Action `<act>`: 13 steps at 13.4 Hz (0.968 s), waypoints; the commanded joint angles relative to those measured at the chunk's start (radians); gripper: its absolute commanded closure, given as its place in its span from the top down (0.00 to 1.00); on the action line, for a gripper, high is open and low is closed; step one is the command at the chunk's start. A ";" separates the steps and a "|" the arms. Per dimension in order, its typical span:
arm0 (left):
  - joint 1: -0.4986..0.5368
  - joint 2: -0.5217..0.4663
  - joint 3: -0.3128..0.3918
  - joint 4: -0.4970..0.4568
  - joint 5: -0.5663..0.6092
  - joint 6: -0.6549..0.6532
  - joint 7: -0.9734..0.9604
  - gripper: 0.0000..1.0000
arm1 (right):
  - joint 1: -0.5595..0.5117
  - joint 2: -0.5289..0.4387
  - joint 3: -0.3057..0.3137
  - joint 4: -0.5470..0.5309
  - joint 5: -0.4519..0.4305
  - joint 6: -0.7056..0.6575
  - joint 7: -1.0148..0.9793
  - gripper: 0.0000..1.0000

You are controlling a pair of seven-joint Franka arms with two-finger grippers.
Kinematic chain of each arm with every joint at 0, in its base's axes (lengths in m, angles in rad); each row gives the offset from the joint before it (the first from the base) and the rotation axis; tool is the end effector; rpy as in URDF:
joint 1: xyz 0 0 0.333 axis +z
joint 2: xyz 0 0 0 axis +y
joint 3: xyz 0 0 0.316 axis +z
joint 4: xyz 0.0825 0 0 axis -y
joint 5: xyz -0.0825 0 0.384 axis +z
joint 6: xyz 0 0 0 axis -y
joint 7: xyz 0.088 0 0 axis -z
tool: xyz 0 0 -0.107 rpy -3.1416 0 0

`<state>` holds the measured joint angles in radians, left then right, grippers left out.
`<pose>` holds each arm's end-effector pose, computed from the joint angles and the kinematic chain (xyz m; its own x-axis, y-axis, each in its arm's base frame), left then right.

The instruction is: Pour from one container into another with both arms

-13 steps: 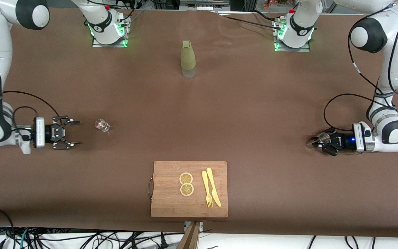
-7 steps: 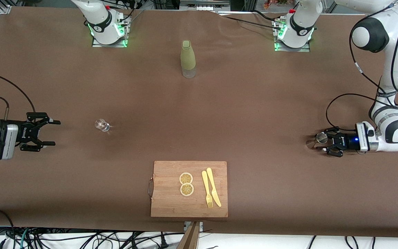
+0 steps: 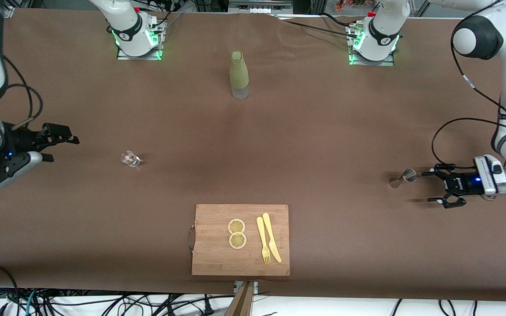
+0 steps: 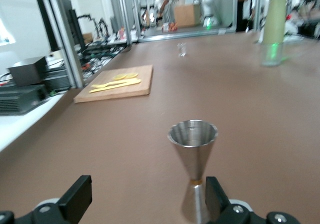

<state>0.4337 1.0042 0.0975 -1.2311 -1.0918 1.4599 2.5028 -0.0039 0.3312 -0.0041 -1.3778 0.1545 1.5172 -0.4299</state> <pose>0.6528 0.2436 0.1660 -0.1190 -0.3711 0.9209 -0.9902 -0.0241 -0.1376 0.6388 0.0124 0.5133 0.9045 0.4121 -0.1097 0.3829 -0.8980 -0.2165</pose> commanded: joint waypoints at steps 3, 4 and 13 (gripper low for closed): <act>-0.015 -0.163 0.008 -0.027 0.160 0.094 -0.106 1.00 | 0.042 -0.165 0.018 -0.095 -0.183 -0.097 0.238 0.99; -0.015 -0.188 0.008 -0.025 0.193 0.112 -0.133 1.00 | 0.039 -0.196 0.013 -0.130 -0.182 -0.091 0.238 0.99; -0.075 -0.398 -0.004 -0.021 0.462 0.148 -0.517 1.00 | 0.041 -0.310 -0.022 -0.165 -0.285 -0.052 0.269 0.99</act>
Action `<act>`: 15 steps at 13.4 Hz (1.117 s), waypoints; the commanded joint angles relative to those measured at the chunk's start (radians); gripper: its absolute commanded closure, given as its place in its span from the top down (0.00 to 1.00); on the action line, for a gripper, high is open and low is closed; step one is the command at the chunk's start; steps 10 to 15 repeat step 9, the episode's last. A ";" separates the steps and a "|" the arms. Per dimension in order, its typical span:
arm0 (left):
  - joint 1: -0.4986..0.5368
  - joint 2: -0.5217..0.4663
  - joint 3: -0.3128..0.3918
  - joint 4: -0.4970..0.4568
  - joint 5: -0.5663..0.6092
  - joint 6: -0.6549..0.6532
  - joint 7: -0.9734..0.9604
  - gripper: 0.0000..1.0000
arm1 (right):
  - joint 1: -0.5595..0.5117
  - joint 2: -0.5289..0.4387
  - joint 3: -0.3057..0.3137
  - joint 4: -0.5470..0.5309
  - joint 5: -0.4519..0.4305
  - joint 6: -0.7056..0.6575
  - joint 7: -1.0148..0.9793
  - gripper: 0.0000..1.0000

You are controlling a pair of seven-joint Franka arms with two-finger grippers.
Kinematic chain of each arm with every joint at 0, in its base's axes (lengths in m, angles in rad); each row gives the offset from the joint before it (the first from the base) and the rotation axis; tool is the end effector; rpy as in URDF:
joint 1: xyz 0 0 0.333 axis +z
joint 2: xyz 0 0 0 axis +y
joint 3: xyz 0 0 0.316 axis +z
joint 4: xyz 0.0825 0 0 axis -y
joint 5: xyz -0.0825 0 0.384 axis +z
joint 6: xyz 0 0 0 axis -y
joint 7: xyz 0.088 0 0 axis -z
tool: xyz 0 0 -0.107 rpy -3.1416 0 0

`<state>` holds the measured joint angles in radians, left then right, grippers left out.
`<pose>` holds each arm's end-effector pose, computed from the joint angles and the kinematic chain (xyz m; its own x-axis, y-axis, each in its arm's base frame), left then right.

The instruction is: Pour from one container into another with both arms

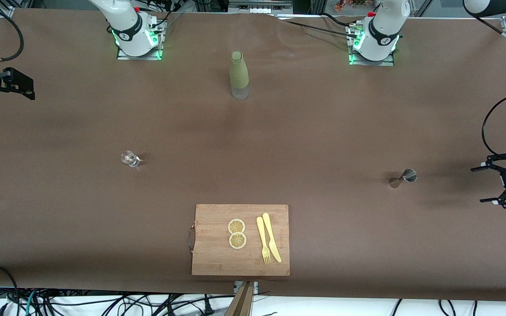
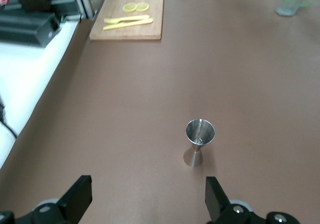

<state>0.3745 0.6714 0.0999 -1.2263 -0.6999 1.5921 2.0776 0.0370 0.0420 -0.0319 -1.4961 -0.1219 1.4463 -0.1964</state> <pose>0.6701 0.2476 0.3762 0.0590 -0.7680 0.6378 -0.9964 -0.0839 -0.0088 0.5546 -0.0110 0.6265 0.9765 0.1837 -0.1129 0.1954 -0.9753 0.1028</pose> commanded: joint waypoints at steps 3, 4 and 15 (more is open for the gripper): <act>-0.072 -0.131 -0.006 -0.019 0.178 0.014 -0.265 1.00 | 0.000 -0.022 0.010 -0.047 0.053 0.026 0.192 0.99; -0.092 -0.144 -0.005 -0.018 0.200 0.014 -0.308 1.00 | 0.000 -0.016 0.010 -0.047 0.054 0.031 0.187 0.99; -0.192 -0.232 0.006 -0.013 0.337 0.008 -0.624 1.00 | -0.003 0.015 0.006 -0.004 0.054 0.022 0.175 0.99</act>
